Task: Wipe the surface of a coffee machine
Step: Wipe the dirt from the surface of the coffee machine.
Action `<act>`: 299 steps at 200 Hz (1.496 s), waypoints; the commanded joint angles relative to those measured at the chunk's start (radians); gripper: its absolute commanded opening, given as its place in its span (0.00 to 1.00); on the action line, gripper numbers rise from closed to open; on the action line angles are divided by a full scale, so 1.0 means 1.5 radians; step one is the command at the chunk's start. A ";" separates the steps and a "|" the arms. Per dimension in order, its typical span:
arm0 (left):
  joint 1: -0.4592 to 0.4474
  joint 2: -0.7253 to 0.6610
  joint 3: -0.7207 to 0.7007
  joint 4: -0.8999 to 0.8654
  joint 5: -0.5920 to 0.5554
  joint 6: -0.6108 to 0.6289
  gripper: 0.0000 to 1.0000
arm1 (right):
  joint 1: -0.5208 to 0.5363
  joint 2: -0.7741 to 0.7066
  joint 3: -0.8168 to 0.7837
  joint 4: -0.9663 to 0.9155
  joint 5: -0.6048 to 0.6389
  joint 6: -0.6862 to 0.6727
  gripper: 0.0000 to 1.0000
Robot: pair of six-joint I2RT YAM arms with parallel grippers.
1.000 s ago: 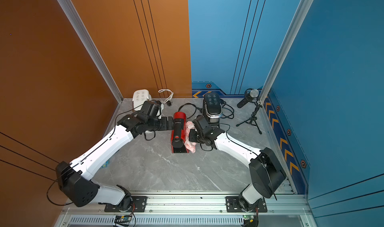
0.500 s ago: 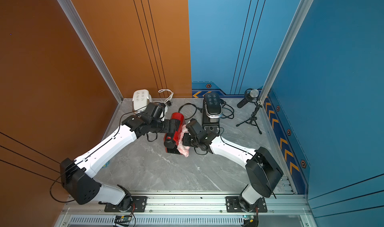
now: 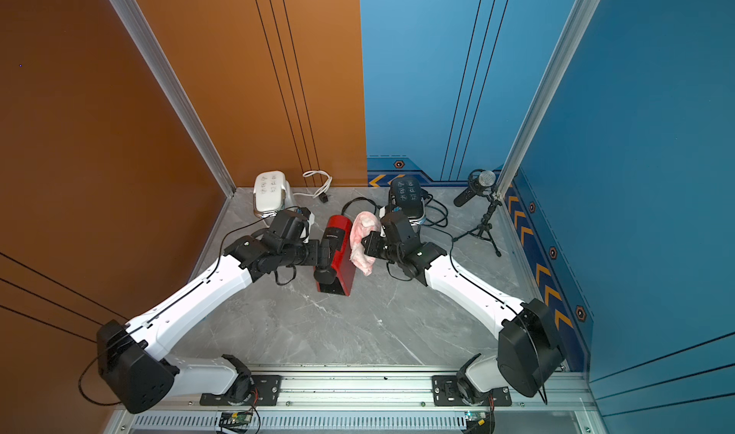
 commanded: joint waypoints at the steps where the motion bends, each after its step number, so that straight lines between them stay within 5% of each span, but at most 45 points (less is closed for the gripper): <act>1: 0.002 -0.013 -0.047 -0.025 -0.044 -0.013 0.93 | -0.010 0.044 0.051 0.071 -0.049 0.006 0.00; 38: 0.002 -0.013 -0.063 -0.020 -0.035 -0.019 0.93 | -0.013 0.105 0.074 0.142 -0.089 0.048 0.00; 88: 0.000 -0.007 -0.065 -0.014 -0.019 -0.016 0.93 | 0.002 0.159 -0.023 0.173 -0.038 0.052 0.00; 176: -0.005 -0.020 -0.088 0.010 -0.001 -0.003 0.93 | 0.128 0.254 -0.035 0.062 0.167 -0.037 0.00; 253: -0.020 -0.046 -0.092 0.019 -0.016 -0.021 0.93 | 0.139 0.063 -0.006 0.022 0.171 -0.062 0.00; 299: -0.032 -0.066 -0.100 0.028 -0.027 -0.041 0.93 | 0.120 0.052 0.019 0.028 0.158 -0.051 0.00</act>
